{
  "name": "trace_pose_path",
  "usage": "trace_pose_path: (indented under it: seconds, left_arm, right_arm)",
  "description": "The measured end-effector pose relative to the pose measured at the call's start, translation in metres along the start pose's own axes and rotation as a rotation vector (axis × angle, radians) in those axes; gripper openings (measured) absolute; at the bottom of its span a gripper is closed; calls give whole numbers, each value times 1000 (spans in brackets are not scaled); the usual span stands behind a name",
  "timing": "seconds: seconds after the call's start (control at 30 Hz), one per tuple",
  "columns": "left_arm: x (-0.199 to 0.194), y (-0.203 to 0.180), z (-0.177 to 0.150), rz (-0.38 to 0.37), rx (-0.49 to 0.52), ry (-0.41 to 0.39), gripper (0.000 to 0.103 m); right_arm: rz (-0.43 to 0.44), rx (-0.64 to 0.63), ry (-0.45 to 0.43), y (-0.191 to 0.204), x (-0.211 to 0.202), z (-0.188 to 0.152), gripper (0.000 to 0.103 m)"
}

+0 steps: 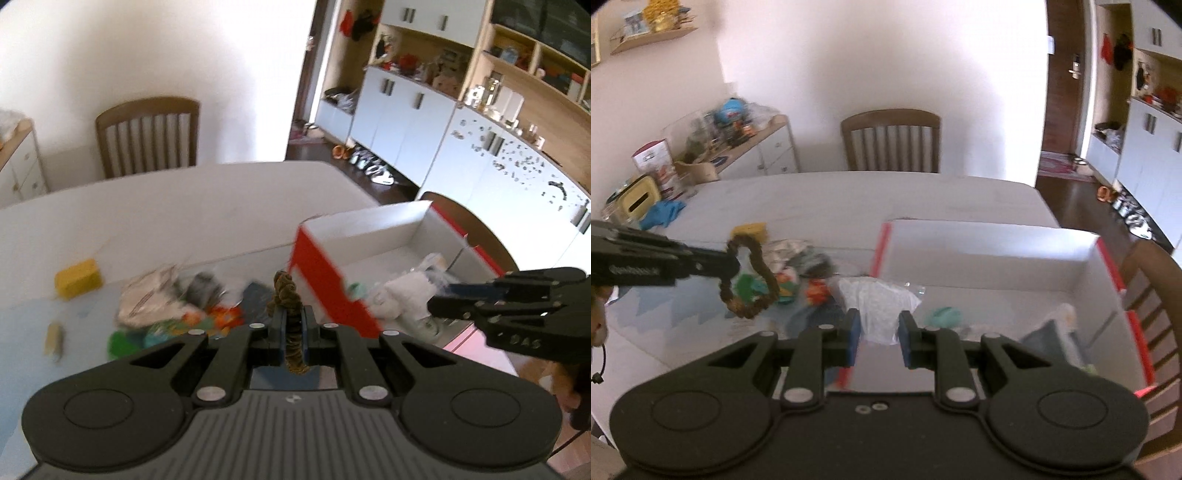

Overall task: Organize objects
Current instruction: 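Carry the bracelet into the shoebox with the left tool and open it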

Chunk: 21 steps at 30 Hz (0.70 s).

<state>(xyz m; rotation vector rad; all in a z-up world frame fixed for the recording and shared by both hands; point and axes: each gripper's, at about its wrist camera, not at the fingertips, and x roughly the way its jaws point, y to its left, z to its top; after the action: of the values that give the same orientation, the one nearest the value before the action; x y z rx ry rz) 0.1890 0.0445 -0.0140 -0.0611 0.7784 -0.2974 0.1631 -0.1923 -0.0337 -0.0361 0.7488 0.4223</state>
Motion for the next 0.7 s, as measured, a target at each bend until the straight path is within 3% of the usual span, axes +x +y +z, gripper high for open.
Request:
trace_pose_path:
  seconds: [0.37, 0.7]
  left_arm:
    - [42, -77, 38, -80, 80, -7, 8]
    - [107, -112, 59, -100, 92, 42, 8]
  right_arm:
    - [-18, -9, 45, -60, 7, -11, 21]
    - [1, -49, 116, -79, 31, -20, 21]
